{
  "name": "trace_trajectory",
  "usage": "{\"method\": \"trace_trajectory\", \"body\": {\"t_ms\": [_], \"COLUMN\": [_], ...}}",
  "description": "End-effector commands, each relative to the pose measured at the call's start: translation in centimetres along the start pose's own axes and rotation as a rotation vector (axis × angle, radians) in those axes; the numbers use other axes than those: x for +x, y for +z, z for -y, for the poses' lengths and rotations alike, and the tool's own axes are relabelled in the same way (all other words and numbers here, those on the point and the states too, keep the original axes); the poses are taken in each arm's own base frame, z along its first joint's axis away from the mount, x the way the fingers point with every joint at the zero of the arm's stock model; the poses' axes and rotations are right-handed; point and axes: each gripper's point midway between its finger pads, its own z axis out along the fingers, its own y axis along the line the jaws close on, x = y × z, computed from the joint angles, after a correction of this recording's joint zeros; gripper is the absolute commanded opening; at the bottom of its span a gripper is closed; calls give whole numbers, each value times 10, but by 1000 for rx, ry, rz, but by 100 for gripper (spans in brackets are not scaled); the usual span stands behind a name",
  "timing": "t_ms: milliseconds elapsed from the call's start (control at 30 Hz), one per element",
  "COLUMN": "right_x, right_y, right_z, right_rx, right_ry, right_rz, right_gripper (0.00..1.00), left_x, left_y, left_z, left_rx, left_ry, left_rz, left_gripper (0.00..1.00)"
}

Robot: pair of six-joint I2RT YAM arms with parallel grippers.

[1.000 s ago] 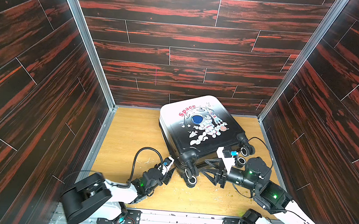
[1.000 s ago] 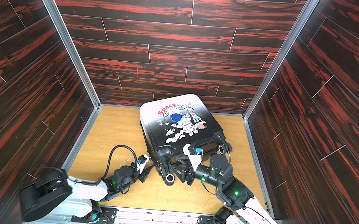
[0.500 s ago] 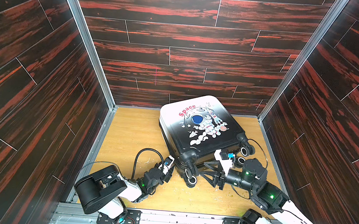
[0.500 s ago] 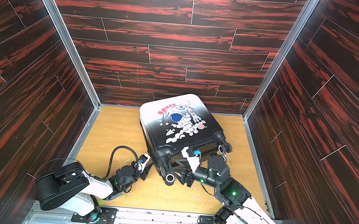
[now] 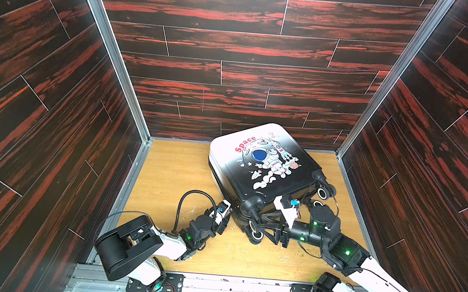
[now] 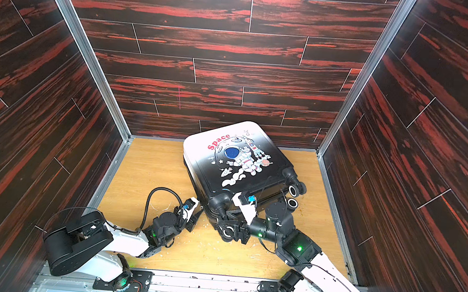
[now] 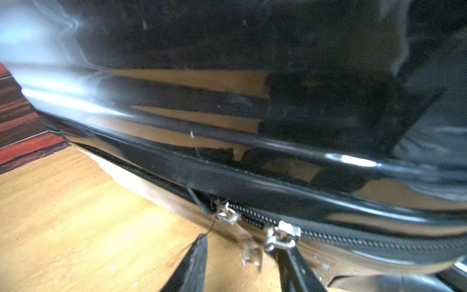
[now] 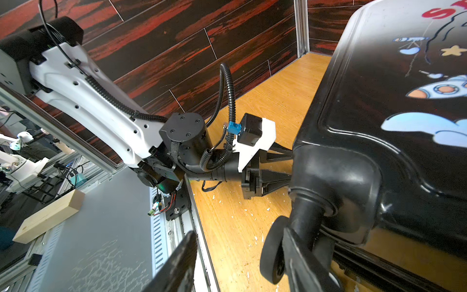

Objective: Open the suitcase zippers
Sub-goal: Unzip the zipper on the suitcase.

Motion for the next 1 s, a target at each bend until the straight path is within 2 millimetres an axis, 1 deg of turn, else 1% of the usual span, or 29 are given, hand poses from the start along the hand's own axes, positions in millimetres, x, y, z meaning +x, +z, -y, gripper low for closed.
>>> {"method": "trace_trajectory", "body": {"t_ms": [0,33,167,267,467,600,667,800,900,967], "right_x": [9,10,14,19,29,27,27,29,24,28], "right_y": [-1,-2,-5,-4,1,9,15,27,39,48], "right_z": [2,4,10,17,36,45,52,61,59,57], "right_rx": [8,20,62,101,194,244,287,315,296,269], "right_ry": [16,18,21,37,97,172,213,250,296,348], "right_rz": [-25,-29,-39,-59,-129,-201,-253,-322,-345,-393], "right_gripper": [57,57,56,56,59,62,66,68,68,67], "left_x": [-66,-66,-64,-62,-57,-57,-57,-56,-55,-55], "left_y": [4,6,11,13,13,7,4,0,-4,-6], "left_z": [6,9,12,15,20,23,25,30,33,35], "left_rx": [43,54,66,84,114,138,155,184,196,207], "left_ry": [-35,-28,-22,-16,-18,-27,-28,-35,-38,-37], "left_rz": [202,198,195,187,172,175,172,168,169,171], "left_gripper": [41,39,23,13,0,0,0,0,0,0]}}
